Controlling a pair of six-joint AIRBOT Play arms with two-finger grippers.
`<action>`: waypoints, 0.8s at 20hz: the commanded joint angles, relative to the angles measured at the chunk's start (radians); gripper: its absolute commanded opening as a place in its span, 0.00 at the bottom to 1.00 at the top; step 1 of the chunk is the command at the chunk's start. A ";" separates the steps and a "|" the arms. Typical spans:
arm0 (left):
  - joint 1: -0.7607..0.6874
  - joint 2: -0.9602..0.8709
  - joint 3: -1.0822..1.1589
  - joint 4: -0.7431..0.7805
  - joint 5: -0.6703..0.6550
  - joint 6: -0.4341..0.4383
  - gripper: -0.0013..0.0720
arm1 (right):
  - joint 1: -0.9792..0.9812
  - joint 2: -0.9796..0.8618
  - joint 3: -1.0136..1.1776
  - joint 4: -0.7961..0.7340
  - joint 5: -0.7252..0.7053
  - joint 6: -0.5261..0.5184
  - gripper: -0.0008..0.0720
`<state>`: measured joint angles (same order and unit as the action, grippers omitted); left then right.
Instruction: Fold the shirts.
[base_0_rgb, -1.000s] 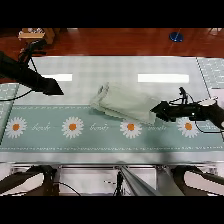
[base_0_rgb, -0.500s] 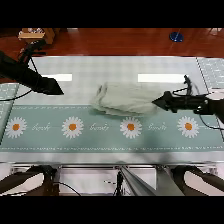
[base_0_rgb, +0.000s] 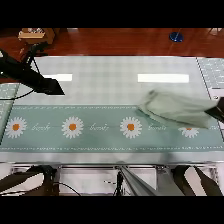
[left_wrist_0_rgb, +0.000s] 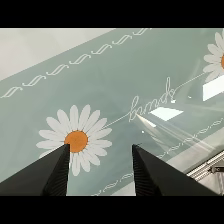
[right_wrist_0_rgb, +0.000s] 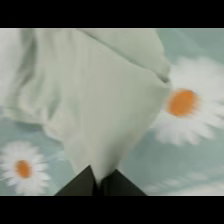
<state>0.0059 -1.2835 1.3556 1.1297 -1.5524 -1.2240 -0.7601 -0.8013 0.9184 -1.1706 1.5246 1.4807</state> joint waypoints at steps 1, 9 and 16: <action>0.000 -0.012 0.000 0.000 0.000 0.005 0.65 | -0.228 0.063 0.015 -0.343 0.156 0.055 0.03; 0.000 -0.016 0.000 0.000 -0.001 0.011 0.65 | -0.636 0.064 0.015 -0.627 0.183 0.113 0.03; 0.000 -0.016 0.000 0.000 -0.001 0.011 0.65 | -0.838 0.064 -0.053 -0.753 0.061 0.165 0.03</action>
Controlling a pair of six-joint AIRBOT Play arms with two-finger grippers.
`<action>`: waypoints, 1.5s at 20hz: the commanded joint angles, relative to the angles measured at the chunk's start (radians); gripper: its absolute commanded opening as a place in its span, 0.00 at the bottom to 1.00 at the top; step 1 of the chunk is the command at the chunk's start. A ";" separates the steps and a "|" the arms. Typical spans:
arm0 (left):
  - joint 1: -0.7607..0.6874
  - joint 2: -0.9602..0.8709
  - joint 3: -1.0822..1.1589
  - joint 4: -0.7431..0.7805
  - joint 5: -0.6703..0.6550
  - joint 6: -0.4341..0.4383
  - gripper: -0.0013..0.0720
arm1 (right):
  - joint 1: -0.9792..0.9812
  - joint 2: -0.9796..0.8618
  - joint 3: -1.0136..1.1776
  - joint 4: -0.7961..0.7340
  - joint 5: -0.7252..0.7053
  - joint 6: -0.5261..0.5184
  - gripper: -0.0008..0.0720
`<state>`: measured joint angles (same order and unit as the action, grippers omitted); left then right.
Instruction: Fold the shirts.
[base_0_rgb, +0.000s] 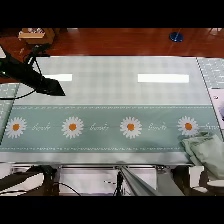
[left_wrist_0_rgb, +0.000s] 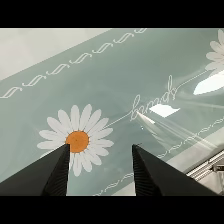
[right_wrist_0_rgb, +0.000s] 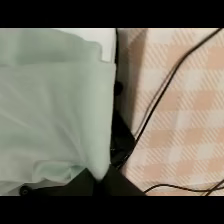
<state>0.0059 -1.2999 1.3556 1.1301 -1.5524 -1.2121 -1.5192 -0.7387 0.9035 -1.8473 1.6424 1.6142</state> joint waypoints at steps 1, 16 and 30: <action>0.000 0.000 0.000 0.000 -0.001 -0.001 0.65 | -0.096 0.001 -0.067 -0.092 -0.072 0.039 0.03; 0.002 -0.001 0.001 0.000 0.005 -0.002 0.65 | 0.102 0.000 -0.121 -0.229 -0.612 0.146 0.61; -0.172 -0.100 0.001 0.449 0.320 -0.102 0.63 | 1.437 -0.545 0.219 0.404 -0.394 -0.228 0.60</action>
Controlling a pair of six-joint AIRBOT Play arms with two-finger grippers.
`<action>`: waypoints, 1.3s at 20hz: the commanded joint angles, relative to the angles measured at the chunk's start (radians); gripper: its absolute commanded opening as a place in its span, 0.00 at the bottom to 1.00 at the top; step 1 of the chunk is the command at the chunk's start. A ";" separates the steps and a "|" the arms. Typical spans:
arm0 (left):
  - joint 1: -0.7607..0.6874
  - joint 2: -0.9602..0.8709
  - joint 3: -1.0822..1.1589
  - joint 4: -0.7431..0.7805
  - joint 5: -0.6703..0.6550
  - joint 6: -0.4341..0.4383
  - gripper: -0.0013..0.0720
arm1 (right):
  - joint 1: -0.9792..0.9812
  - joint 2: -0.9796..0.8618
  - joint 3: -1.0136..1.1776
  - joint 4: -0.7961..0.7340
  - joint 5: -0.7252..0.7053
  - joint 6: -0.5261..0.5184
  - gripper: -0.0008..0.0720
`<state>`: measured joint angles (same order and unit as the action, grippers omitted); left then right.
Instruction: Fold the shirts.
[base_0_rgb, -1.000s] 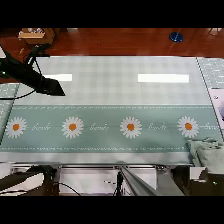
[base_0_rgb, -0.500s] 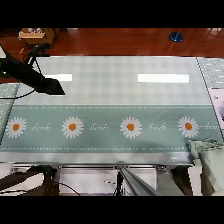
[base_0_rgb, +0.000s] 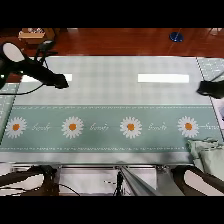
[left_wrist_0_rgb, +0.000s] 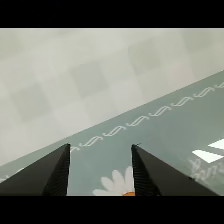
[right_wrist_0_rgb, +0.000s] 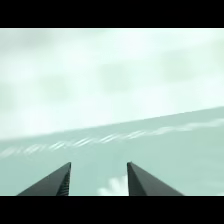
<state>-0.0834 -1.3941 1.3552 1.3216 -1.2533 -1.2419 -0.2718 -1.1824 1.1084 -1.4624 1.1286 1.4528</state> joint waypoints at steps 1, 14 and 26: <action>-0.119 -0.005 0.001 0.305 0.023 -0.133 0.65 | 0.226 -0.110 0.014 -0.006 0.117 -0.070 0.60; -0.198 -0.006 0.001 0.301 0.064 -0.300 0.99 | 0.285 -0.035 0.014 -0.066 -0.098 -0.020 0.85; -0.198 -0.006 0.001 0.301 0.065 -0.300 0.99 | 0.285 -0.035 0.014 -0.065 -0.117 -0.021 0.85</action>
